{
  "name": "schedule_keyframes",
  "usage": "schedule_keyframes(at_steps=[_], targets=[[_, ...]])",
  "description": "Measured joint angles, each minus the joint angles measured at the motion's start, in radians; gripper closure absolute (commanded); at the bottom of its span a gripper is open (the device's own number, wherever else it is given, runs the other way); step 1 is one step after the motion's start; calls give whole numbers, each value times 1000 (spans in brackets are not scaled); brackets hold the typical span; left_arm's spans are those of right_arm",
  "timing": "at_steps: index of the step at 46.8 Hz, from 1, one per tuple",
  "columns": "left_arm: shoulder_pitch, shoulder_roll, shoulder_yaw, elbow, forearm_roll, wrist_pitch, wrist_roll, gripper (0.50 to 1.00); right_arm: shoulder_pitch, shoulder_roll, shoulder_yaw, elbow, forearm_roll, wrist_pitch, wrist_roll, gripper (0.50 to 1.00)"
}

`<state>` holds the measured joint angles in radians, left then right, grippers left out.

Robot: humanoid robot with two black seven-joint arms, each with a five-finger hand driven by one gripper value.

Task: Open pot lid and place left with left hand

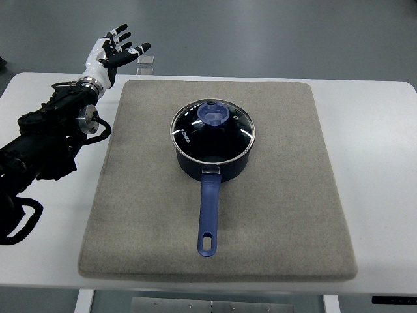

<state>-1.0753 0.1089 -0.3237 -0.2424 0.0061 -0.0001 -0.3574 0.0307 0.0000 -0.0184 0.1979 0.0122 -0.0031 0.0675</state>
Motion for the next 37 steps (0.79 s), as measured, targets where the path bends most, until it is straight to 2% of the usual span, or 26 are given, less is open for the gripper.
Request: schedule_keyframes(at_steps=[37], targets=[[0,0,0,0,-3,0,0,574,0,0,0,0,0,0,0,583]])
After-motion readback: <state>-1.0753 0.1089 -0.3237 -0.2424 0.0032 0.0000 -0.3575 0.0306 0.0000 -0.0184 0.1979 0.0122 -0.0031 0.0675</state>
